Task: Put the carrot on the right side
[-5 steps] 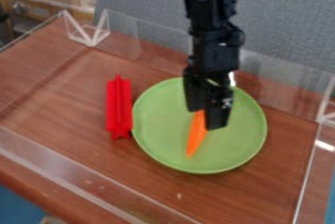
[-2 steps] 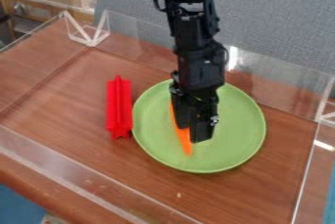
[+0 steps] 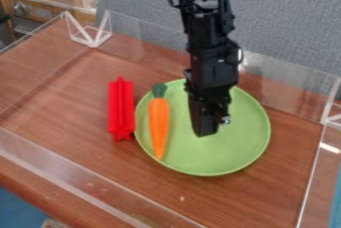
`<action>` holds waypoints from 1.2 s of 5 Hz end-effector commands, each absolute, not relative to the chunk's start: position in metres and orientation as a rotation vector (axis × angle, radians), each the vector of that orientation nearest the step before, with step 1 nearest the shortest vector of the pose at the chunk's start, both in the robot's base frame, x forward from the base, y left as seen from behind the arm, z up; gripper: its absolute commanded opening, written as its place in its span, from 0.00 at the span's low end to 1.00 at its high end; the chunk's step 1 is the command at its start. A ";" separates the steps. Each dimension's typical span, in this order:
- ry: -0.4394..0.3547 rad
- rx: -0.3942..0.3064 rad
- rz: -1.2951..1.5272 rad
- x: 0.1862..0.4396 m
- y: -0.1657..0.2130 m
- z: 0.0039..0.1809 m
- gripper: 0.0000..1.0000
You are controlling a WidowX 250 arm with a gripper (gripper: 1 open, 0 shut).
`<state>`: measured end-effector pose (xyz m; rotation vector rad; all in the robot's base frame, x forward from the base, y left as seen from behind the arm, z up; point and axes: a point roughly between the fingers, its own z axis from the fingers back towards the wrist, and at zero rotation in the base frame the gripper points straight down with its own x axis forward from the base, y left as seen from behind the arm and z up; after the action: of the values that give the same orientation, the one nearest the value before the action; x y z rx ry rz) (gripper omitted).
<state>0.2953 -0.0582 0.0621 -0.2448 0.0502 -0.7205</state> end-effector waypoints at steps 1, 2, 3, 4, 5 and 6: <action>-0.020 -0.216 -0.775 0.302 -0.053 0.084 0.00; -0.033 -0.209 -0.810 0.301 -0.047 0.090 0.00; -0.044 -0.197 -0.831 0.302 -0.049 0.095 0.00; -0.050 -0.183 -0.851 0.305 -0.052 0.099 0.00; -0.055 -0.173 -0.874 0.308 -0.056 0.101 0.00; -0.069 -0.145 -0.865 0.308 -0.050 0.116 0.00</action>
<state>0.3009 -0.0508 0.0945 -0.1740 0.0042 -0.8608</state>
